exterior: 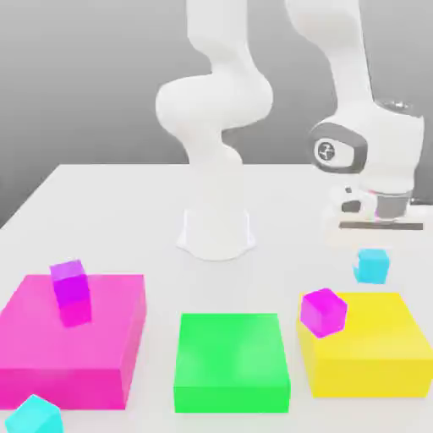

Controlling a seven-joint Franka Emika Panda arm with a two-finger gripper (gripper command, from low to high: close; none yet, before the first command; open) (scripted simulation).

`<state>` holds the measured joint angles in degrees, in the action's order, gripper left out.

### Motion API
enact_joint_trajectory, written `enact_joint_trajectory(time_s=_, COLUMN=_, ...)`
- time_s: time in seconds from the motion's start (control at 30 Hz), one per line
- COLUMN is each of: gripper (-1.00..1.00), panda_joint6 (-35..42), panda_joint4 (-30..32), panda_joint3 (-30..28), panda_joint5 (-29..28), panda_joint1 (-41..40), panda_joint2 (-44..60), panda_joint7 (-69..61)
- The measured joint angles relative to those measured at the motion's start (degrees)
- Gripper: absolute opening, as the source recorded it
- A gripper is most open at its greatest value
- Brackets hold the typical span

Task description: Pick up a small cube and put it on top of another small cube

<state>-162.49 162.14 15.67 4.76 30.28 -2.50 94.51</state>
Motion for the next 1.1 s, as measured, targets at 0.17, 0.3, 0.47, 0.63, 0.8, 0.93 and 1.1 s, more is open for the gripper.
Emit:
enact_joint_trajectory(time_s=0.17, gripper=-1.00, panda_joint6=5.0, panda_joint4=-4.1, panda_joint3=-6.8, panda_joint5=3.6, panda_joint1=-6.0, panda_joint2=-3.7, panda_joint7=-12.3)
enact_joint_trajectory(time_s=0.3, gripper=-1.00, panda_joint6=9.0, panda_joint4=-7.5, panda_joint3=-13.5, panda_joint5=4.9, panda_joint1=-10.4, panda_joint2=-6.6, panda_joint7=-21.1)
enact_joint_trajectory(time_s=0.47, gripper=-1.00, panda_joint6=13.8, panda_joint4=-11.4, panda_joint3=-21.8, panda_joint5=5.4, panda_joint1=-16.4, panda_joint2=-10.1, panda_joint7=-31.4)
enact_joint_trajectory(time_s=0.63, gripper=-1.00, panda_joint6=17.7, panda_joint4=-10.9, panda_joint3=-28.3, panda_joint5=0.0, panda_joint1=-23.8, panda_joint2=-12.9, panda_joint7=-37.3)
enact_joint_trajectory(time_s=0.8, gripper=-1.00, panda_joint6=21.6, panda_joint4=-9.7, panda_joint3=-34.0, panda_joint5=-6.4, panda_joint1=-31.8, panda_joint2=-15.5, panda_joint7=-42.4)
enact_joint_trajectory(time_s=0.93, gripper=-1.00, panda_joint6=24.8, panda_joint4=-8.7, panda_joint3=-38.4, panda_joint5=-11.6, panda_joint1=-38.5, panda_joint2=-17.7, panda_joint7=-46.4)
enact_joint_trajectory(time_s=1.1, gripper=-1.00, panda_joint6=24.1, panda_joint4=-6.0, panda_joint3=-41.9, panda_joint5=-16.4, panda_joint1=-44.1, panda_joint2=-16.6, panda_joint7=-49.3)
